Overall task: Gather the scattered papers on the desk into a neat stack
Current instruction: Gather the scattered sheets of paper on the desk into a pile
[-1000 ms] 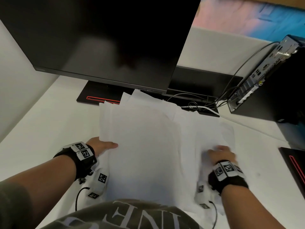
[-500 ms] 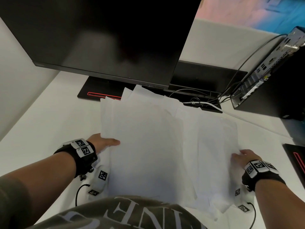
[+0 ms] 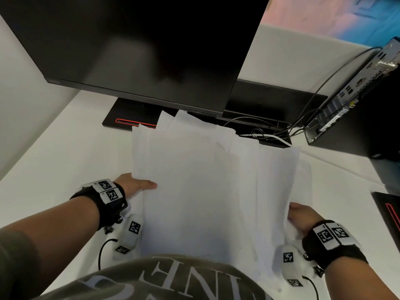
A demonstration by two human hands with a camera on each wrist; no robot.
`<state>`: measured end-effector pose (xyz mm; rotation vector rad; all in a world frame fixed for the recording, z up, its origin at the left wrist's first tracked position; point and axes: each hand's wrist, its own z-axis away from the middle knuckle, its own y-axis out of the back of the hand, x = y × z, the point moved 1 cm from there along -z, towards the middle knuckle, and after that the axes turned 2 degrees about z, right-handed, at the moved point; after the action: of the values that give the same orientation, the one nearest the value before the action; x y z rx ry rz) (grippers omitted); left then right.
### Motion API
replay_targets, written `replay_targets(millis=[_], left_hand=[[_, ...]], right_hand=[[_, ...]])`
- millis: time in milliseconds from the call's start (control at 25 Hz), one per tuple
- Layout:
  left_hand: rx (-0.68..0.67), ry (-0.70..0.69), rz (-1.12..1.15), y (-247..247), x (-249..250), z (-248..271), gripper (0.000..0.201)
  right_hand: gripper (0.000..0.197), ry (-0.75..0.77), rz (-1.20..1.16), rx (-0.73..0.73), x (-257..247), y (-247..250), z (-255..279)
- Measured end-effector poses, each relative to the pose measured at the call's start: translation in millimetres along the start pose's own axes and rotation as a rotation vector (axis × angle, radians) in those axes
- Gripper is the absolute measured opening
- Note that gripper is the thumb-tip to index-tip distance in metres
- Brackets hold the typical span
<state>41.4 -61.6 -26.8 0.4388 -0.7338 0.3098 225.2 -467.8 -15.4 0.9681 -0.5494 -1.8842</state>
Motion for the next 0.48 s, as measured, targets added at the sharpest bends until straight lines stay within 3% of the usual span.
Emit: replay_targets(millis=[80,240,320,480], left_hand=[[0.014,-0.006,-0.013,-0.1,-1.3,-2.1,0.044],[0.000,-0.014,-0.012,-0.7,-0.5,-2.4,0.042],[-0.009,-0.010,-0.024,-1.5,0.4,-2.0,0.044],[0.008,-0.010,-0.038,-2.9,1.0,0.2,0.044]], right_hand=[[0.010,-0.048,-0.069,0.050,7.0,5.3,-5.0],[0.027,-0.147,-0.426,0.067,11.1,8.0,-9.2],[0.041,-0.125,-0.381,0.030,7.0,-1.1,-6.8],[0.041,-0.108,-0.128,0.106,-1.0,0.4,3.2]])
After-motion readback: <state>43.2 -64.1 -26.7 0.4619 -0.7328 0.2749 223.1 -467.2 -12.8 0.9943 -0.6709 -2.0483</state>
